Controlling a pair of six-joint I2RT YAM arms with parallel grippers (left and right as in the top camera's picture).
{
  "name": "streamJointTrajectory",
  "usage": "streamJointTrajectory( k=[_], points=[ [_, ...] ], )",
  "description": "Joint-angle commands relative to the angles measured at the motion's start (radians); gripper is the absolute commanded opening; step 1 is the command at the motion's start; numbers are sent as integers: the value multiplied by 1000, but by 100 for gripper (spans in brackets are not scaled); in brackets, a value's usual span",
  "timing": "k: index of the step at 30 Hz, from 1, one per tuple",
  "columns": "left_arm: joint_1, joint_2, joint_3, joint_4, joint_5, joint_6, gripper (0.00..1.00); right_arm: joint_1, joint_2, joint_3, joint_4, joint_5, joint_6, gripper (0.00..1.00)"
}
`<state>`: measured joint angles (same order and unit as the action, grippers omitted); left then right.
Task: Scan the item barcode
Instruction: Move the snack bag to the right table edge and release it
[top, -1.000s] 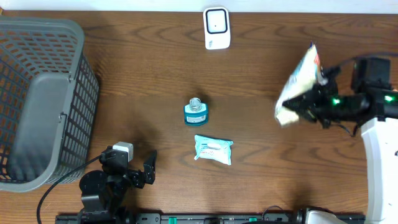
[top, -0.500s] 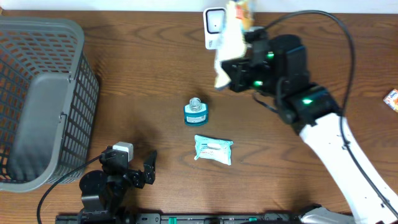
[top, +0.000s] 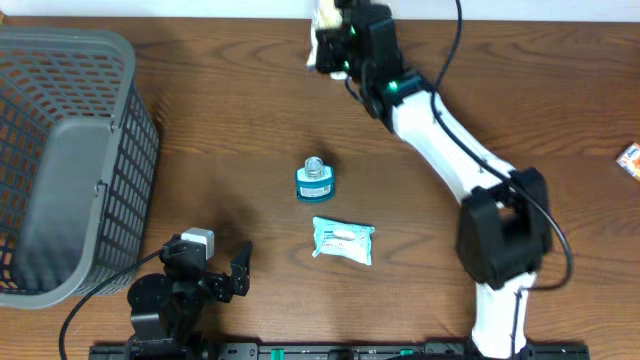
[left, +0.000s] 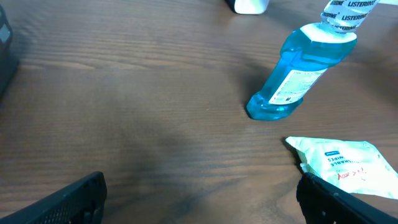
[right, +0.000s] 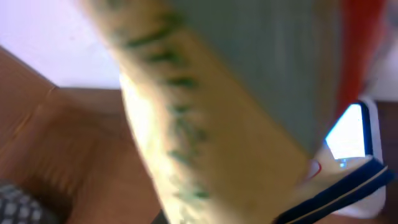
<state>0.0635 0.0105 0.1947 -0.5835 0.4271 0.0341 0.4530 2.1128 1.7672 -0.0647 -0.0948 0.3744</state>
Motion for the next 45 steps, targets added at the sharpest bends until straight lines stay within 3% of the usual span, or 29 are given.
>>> streamJointTrajectory(
  k=[1,4,8,27,31,37,39,40,45],
  points=[
    [-3,-6,5,0,-2,14,98,-27,134,188,11,46,-23,1],
    [-3,-6,5,0,-2,14,98,-55,268,290,16,60,35,1],
    [-3,-6,5,0,-2,14,98,-80,325,295,31,58,82,1],
    [-3,-6,5,0,-2,14,98,-73,342,295,26,-107,81,1],
    [-3,-6,5,0,-2,14,98,-92,297,295,-113,-106,59,1],
    [-3,-6,5,0,-2,14,98,-176,96,295,-457,-19,28,1],
    [-3,-6,5,0,-2,14,98,-216,16,295,-584,58,28,1],
    [-3,-6,5,0,-2,14,98,-254,-50,295,-698,167,28,1],
    [-3,-6,5,0,-2,14,98,-386,-139,294,-947,565,29,1]
  ],
)
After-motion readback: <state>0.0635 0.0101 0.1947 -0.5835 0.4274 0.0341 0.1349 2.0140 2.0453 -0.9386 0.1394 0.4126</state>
